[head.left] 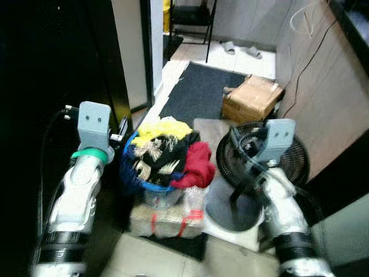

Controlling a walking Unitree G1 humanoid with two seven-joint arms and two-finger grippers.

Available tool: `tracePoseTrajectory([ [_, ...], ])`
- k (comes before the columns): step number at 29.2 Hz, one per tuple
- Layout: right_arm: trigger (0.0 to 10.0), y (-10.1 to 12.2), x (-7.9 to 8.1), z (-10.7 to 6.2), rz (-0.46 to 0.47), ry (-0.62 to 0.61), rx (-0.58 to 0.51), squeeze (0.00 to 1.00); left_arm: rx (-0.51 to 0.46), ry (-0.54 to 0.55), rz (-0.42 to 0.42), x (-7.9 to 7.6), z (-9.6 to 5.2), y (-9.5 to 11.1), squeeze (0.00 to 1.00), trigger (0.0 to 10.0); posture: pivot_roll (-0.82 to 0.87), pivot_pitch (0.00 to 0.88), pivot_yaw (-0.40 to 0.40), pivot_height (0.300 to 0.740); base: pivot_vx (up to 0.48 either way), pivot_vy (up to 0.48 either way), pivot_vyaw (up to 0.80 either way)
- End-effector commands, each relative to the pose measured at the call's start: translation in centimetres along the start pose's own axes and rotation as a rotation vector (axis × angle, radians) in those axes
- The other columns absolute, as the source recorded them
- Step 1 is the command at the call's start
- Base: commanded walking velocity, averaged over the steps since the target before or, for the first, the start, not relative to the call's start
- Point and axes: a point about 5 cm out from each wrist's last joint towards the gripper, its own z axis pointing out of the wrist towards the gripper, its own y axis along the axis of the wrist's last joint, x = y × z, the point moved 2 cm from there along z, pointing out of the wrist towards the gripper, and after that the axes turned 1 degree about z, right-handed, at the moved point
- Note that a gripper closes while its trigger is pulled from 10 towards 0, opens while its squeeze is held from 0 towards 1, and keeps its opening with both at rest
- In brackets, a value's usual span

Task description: Clothes washing

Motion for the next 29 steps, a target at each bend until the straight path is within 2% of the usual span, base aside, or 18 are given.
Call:
tracePoseTrajectory([
  [1,10.0,-0.3,-0.8,-0.2,-0.008,-0.021,0.014,0.00,0.015,-0.007,0.003,-0.3,-0.1,-0.5,0.00,10.0,0.02,0.039,0.010,0.740,0.420,0.000,0.00],
  [9,10.0,-0.2,-0.8,-0.1,-0.012,-0.018,0.011,0.00,0.018,-0.005,-0.002,-0.3,0.0,-0.5,0.00,10.0,0.02,0.034,0.009,0.740,0.377,0.000,0.00],
  [20,10.0,-0.2,-0.8,-0.1,-0.015,-0.016,0.013,0.00,0.035,-0.022,-0.002,-0.5,0.0,-0.8,0.00,10.0,0.02,0.030,0.008,0.740,0.000,0.000,0.00],
  [27,10.0,-0.4,-0.8,-0.2,-0.018,-0.017,0.018,0.00,0.111,-0.051,0.023,-0.6,-0.4,-2.4,0.00,10.0,0.02,0.040,0.010,0.740,0.000,0.000,0.00],
  [29,10.0,-0.6,-0.9,-0.3,-0.020,-0.020,0.025,0.00,0.179,-0.128,0.011,-1.1,-1.0,-3.8,0.00,10.0,0.02,0.048,0.009,0.740,0.000,0.000,0.00],
])
